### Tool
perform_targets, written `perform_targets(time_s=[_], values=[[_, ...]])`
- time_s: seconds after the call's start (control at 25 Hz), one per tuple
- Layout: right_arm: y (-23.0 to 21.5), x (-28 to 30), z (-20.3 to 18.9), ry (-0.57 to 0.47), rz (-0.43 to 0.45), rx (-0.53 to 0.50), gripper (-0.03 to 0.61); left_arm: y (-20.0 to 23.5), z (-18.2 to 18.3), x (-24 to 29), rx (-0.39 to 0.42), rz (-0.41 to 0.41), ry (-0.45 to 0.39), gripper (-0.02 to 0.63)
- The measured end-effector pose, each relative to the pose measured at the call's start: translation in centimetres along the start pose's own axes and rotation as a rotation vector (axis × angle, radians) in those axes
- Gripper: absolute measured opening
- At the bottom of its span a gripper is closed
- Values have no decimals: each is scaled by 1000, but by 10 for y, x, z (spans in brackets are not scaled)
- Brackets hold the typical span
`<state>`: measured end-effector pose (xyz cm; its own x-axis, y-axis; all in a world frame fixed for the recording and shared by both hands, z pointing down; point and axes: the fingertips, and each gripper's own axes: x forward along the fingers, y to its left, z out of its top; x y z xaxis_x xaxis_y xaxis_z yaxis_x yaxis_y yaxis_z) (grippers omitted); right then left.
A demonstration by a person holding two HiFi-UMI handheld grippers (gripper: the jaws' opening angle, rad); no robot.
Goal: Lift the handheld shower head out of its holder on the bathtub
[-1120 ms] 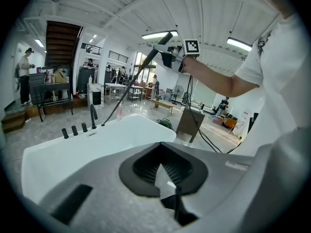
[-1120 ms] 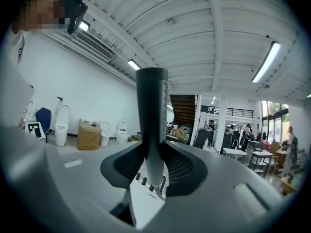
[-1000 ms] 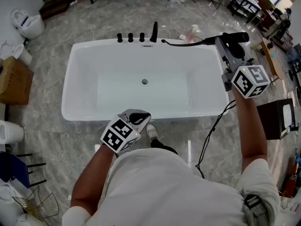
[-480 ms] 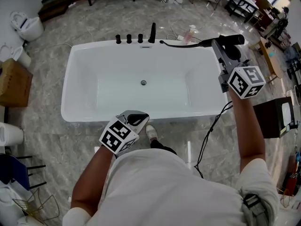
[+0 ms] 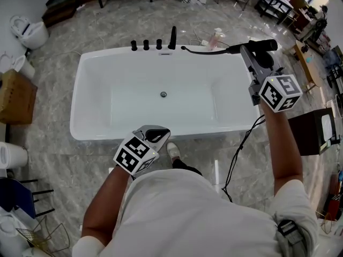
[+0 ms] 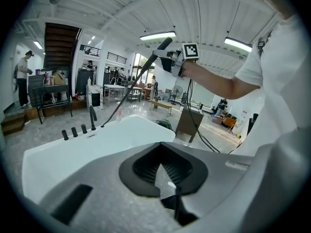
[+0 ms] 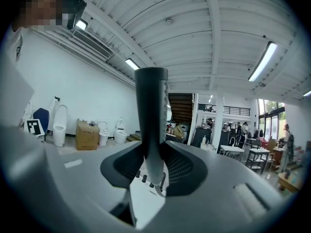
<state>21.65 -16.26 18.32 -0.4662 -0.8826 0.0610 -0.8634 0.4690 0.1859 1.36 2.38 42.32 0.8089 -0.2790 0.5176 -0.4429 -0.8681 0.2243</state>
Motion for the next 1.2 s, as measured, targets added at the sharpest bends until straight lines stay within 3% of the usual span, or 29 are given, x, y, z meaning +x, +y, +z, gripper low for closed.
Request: perform_targets(time_s=[1.2], values=[[3,-10,-4,7,9,13,144,-2,4,0,11,1,8,8]])
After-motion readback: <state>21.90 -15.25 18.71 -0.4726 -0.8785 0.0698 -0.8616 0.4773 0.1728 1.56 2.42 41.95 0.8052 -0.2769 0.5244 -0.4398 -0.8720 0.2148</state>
